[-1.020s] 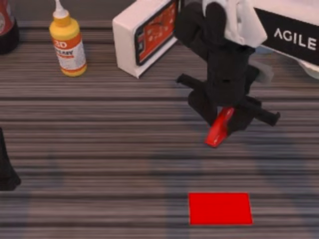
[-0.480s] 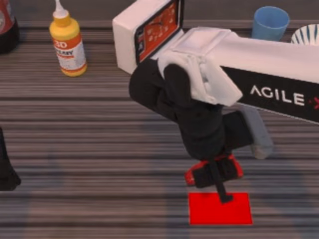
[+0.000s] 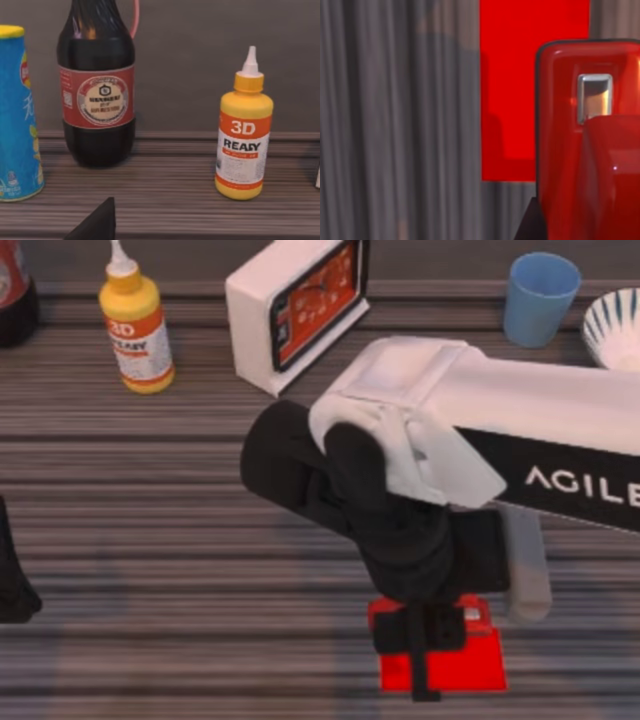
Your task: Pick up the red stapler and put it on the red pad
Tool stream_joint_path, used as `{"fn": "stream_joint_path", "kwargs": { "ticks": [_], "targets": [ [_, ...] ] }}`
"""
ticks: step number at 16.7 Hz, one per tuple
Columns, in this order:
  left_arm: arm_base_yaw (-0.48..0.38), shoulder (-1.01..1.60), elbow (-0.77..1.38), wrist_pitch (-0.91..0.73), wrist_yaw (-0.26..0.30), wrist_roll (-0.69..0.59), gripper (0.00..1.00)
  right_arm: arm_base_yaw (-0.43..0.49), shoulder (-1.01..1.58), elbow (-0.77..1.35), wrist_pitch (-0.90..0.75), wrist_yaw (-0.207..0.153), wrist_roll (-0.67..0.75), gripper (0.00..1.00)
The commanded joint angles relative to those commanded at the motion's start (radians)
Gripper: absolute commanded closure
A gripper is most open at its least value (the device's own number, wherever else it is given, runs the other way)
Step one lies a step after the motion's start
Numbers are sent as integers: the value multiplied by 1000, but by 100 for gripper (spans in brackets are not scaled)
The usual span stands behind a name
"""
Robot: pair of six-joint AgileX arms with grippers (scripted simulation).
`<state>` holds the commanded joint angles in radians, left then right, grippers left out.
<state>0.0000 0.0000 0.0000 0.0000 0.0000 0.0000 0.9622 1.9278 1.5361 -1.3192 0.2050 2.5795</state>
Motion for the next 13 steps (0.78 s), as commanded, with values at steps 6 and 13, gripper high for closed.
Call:
{"fn": "stream_joint_path", "kwargs": {
  "ticks": [6,13],
  "targets": [
    [0,0,0,0,0,0,0,-9,7,-10,16,0,-1,100],
    [0,0,0,0,0,0,0,-47,56,-222,289,4,-38,100]
  ]
}}
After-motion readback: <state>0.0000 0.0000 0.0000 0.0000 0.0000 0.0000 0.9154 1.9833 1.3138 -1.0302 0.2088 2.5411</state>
